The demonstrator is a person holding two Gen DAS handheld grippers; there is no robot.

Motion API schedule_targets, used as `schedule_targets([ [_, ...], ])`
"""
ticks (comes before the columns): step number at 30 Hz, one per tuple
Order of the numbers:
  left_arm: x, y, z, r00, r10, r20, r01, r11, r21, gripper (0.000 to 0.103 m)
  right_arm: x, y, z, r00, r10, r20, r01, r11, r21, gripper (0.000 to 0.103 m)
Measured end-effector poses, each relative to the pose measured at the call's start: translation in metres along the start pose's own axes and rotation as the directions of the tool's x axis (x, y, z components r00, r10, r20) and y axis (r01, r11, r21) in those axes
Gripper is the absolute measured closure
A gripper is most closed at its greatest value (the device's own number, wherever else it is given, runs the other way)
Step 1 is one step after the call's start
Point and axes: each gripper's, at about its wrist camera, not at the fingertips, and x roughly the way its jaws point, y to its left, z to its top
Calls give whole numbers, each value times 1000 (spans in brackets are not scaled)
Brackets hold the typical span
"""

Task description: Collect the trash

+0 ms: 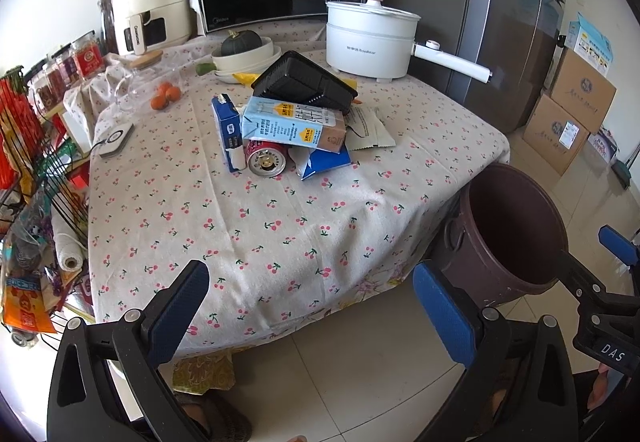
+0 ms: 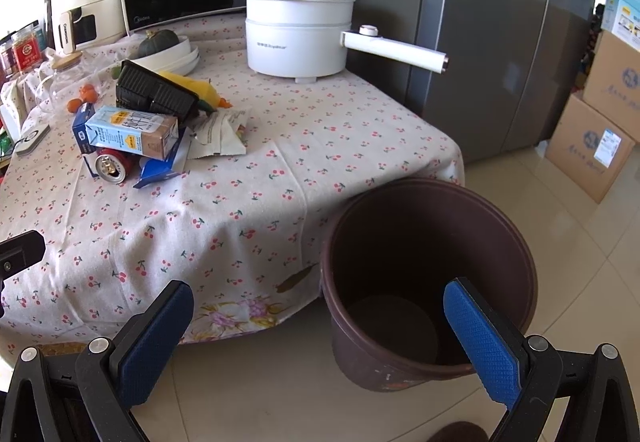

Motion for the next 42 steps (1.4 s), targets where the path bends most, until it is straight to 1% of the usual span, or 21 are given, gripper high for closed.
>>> schedule_targets([
  [29,0,-2,0,1000,5,3,-5,1000,6,0,1,-3,-1,1000,-11,0,11,1000,11,0],
  [37,-1,3,-1,1000,7,4,-7,1000,8,0,3,-3,-2,1000,-17,-5,17,1000,15,0],
  [38,0,-3,-1,1000,7,3,-7,1000,6,0,3,-4,-2,1000,-18,-5,18,1000,16,0],
  [42,-1,-3,0,1000,8,5,-8,1000,7,0,3,-3,-1,1000,-19,-5,19,1000,16,0],
])
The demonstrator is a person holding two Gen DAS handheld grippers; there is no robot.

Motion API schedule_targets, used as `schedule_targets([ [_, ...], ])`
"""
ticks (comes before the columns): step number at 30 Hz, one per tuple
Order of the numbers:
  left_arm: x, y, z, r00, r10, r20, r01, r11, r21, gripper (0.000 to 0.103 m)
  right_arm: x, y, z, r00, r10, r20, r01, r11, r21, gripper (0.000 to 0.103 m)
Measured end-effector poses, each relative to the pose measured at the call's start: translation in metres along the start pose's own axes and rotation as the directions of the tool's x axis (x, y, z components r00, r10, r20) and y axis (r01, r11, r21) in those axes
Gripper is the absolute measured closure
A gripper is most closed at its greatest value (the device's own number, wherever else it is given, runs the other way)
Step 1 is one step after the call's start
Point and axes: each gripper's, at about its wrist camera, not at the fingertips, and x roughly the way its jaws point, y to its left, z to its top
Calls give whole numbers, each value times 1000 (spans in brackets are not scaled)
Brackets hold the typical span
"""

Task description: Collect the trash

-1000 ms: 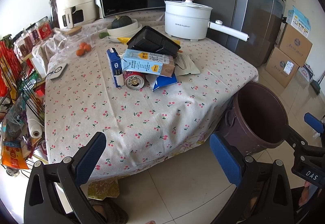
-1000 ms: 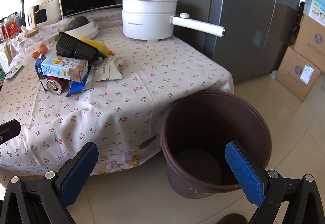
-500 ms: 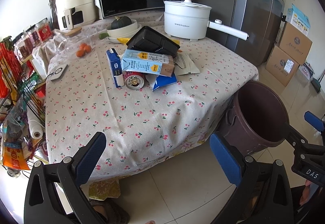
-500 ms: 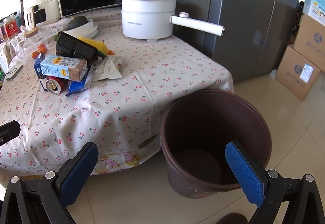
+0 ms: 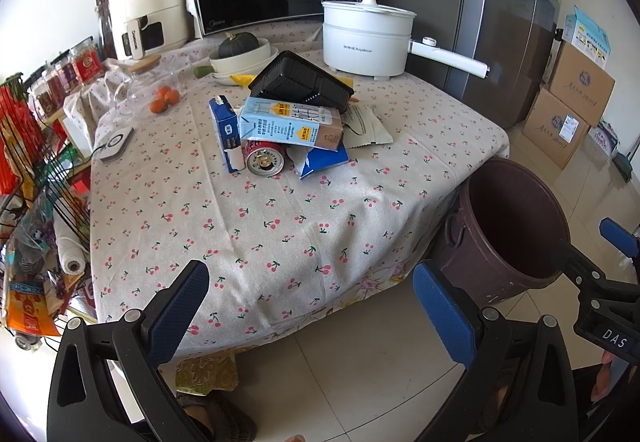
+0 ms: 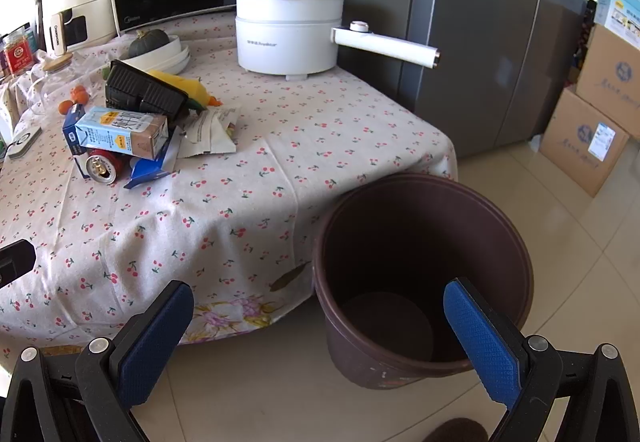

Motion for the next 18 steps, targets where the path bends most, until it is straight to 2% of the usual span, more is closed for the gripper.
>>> schedule_targets([
  [11,-3,0,-1,1000,-1,-1,1,1000,5,0,-1,-2,1,1000,-9,3,9,1000,8,0],
  [18,0,18,7,997,-65,-35,63,997,-45,0,-8,-6,20,1000,-4,31,3,1000,29,0],
])
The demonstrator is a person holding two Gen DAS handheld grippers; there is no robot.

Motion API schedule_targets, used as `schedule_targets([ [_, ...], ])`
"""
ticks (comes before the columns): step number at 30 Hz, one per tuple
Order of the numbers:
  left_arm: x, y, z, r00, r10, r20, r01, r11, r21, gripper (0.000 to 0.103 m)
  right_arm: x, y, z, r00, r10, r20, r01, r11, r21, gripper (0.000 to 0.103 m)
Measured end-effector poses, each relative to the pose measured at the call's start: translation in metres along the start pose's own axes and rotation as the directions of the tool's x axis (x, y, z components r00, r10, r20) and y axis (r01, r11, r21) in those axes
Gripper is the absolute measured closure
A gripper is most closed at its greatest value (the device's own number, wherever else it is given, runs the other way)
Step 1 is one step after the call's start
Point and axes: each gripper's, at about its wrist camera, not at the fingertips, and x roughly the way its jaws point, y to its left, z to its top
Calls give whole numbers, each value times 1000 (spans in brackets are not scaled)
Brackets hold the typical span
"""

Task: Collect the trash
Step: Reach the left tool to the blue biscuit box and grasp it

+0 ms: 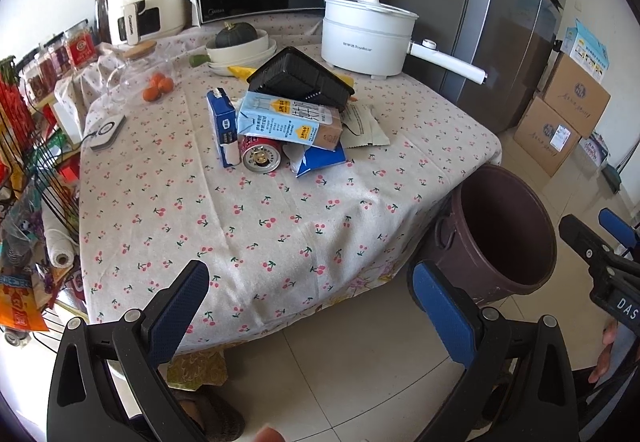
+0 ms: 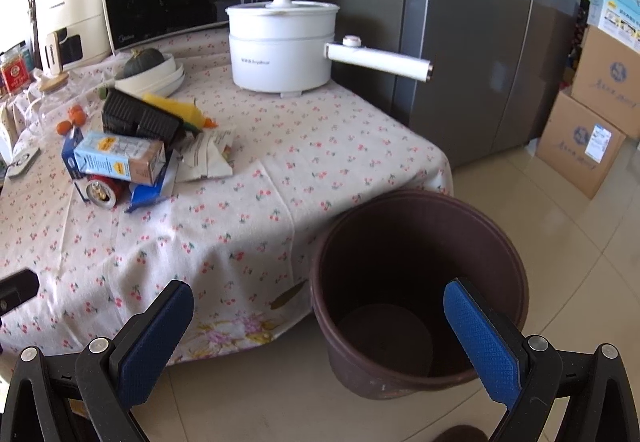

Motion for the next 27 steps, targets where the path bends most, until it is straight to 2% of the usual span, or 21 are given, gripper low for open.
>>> schedule_targets([
  [4,14,21,23,999,-9,-45,7,999,-33,0,-1,4,27,1000,12,9,-12,1000,-17,0],
  [11,46,75,78,999,25,-20,-28,987,-160,1,29,28,77,996,73,-52,-79,990,-118,0],
  [14,67,91,98,999,41,-13,-43,977,-208,2,49,35,89,992,110,-59,-116,988,-105,0],
  [18,102,110,121,999,10,-43,-22,958,-287,23,86,44,87,971,162,-177,-175,982,-66,0],
  [23,138,124,137,998,18,-61,-39,930,-365,29,107,57,94,969,148,-199,-167,983,-82,0],
  [27,158,128,144,998,-2,-57,-21,916,-401,33,116,64,99,971,137,-196,-158,982,-99,0],
])
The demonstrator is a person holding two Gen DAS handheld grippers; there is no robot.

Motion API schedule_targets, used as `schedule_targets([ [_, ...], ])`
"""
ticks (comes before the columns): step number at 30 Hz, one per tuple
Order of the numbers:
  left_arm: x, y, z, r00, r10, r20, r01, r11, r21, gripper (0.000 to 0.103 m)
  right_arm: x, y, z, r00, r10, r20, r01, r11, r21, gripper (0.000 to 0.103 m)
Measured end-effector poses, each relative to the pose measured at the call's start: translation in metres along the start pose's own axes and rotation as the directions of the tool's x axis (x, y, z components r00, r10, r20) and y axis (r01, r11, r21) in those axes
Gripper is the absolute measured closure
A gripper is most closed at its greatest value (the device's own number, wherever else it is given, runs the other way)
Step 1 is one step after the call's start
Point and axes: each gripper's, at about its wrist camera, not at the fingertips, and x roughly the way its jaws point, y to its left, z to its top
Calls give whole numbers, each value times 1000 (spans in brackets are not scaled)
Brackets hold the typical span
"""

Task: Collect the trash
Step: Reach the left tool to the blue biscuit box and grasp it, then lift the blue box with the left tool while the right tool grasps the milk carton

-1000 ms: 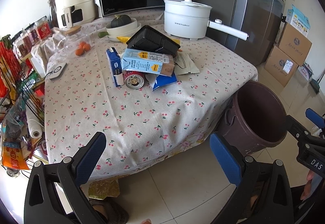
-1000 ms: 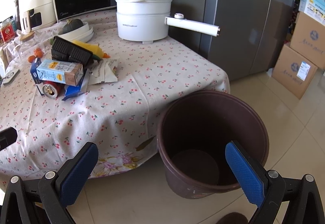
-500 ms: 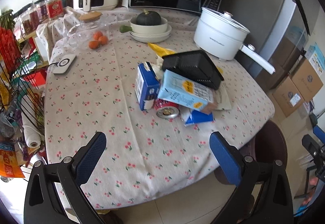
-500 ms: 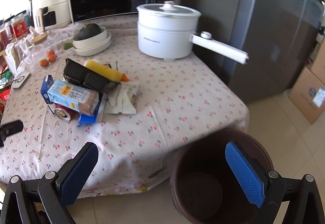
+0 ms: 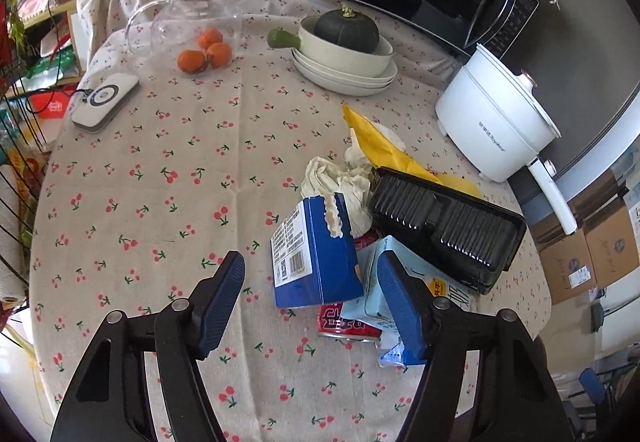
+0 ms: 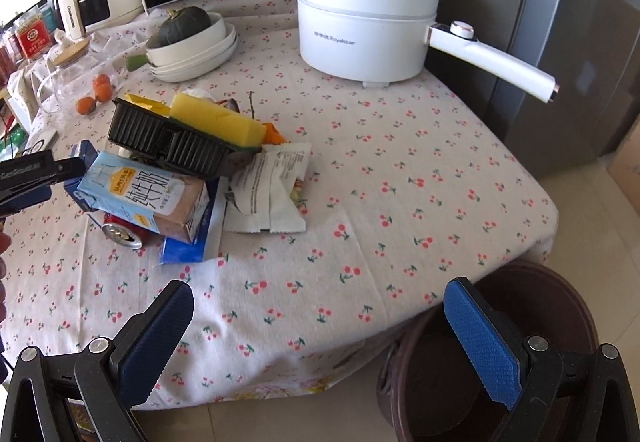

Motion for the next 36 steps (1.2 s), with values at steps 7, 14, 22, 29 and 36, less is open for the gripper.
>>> schedule_targets([
  [7,18,5,1,998,-20,-56,19,1000,-25,77,21,7,6,999,25,-36,-24,999,25,0],
  [14,-1,16,-4,998,-37,-58,36,999,-11,78,34,27,12,997,61,-46,-61,998,-12,0],
  [22,-34,44,-10,998,-49,-46,49,999,-5,78,56,49,11,992,90,-87,-93,995,-27,0],
  [29,-55,62,-20,1000,-9,-24,10,998,70,78,67,66,21,990,121,-76,-121,993,16,0],
  [36,-66,79,-23,1000,-6,-20,8,998,67,78,83,79,38,975,218,-44,-200,944,262,0],
])
